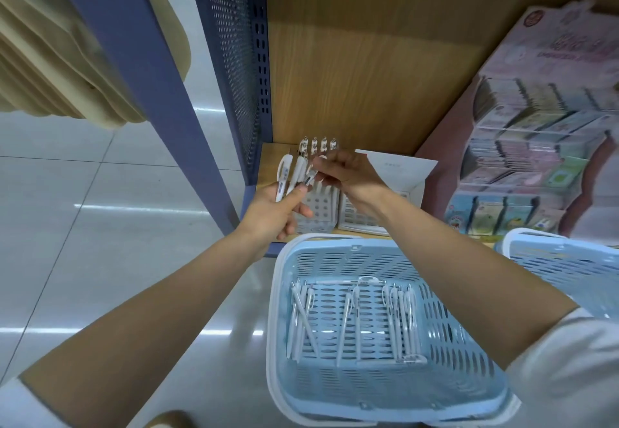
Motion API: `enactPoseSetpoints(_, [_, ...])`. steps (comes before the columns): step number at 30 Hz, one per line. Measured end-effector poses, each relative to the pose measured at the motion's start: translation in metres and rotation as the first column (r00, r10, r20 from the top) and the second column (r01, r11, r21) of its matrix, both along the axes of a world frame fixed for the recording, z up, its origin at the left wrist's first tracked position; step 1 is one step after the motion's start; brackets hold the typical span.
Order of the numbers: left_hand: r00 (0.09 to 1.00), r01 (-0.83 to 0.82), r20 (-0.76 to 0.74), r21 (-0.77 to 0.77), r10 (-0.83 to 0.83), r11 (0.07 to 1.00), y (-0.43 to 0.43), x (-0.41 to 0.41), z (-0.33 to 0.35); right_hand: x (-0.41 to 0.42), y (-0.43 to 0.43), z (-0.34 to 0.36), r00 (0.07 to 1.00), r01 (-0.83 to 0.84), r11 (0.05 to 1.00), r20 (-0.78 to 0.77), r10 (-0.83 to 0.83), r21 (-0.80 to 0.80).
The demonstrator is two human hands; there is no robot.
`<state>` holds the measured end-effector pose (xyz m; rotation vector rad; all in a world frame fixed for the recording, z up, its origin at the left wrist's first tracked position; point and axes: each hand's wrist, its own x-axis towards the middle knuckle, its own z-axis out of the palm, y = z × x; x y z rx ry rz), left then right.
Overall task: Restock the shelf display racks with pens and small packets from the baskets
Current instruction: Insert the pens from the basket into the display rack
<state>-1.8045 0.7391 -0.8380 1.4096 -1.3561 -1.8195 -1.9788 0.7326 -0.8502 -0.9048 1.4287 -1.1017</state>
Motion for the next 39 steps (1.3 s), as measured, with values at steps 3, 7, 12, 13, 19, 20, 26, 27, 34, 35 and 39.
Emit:
enactPoseSetpoints(3, [1.0, -0.024, -0.015, 0.001, 0.024, 1.0, -0.001, 0.0, -0.002, -0.005, 0.001, 0.0, 0.988, 0.033, 0.999, 0.152, -0.033, 0.003])
enactPoseSetpoints(7, [0.998, -0.068, 0.0, -0.018, 0.068, 0.998, -0.001, -0.002, -0.002, 0.001, 0.001, 0.002, 0.933, 0.147, 0.988, 0.325, -0.153, 0.044])
enactPoseSetpoints(12, [0.995, -0.096, -0.004, -0.02, 0.096, 0.995, 0.001, -0.002, 0.004, 0.001, 0.002, 0.008, 0.938, 0.135, 0.989, 0.314, -0.145, 0.054])
enactPoseSetpoints(13, [0.995, -0.101, -0.002, -0.02, 0.101, 0.995, 0.001, -0.001, 0.005, -0.002, 0.001, 0.01, 0.942, 0.141, 0.989, 0.299, -0.151, 0.053])
enactPoseSetpoints(19, [0.985, -0.168, 0.03, -0.037, 0.169, 0.985, 0.002, 0.009, 0.006, -0.021, -0.013, 0.017, 0.915, 0.4, 0.906, 0.115, -0.387, -0.135])
enactPoseSetpoints(20, [0.984, -0.175, 0.026, -0.028, 0.176, 0.984, 0.003, 0.011, 0.007, -0.02, -0.014, 0.013, 0.921, 0.387, 0.91, 0.029, -0.387, -0.15])
enactPoseSetpoints(26, [0.983, -0.184, -0.001, 0.012, 0.184, 0.983, 0.005, 0.018, 0.005, 0.007, -0.019, -0.014, 0.858, 0.2, 0.958, -0.435, -0.272, -0.205])
enactPoseSetpoints(27, [0.982, -0.189, -0.003, 0.016, 0.189, 0.982, 0.004, 0.019, 0.004, 0.009, -0.019, -0.017, 0.847, 0.177, 0.959, -0.463, -0.262, -0.22])
enactPoseSetpoints(34, [0.978, -0.209, -0.01, 0.059, 0.21, 0.976, 0.002, 0.02, -0.001, 0.007, -0.022, -0.037, 0.735, 0.063, 0.978, -0.654, -0.18, -0.198])
enactPoseSetpoints(35, [0.978, -0.207, -0.013, 0.061, 0.208, 0.976, 0.002, 0.02, -0.002, 0.007, -0.022, -0.039, 0.716, 0.06, 0.978, -0.673, -0.183, -0.202])
enactPoseSetpoints(39, [0.978, -0.205, -0.013, 0.079, 0.207, 0.976, 0.004, 0.021, -0.006, 0.008, -0.025, -0.041, 0.715, 0.054, 0.977, -0.675, -0.181, -0.204])
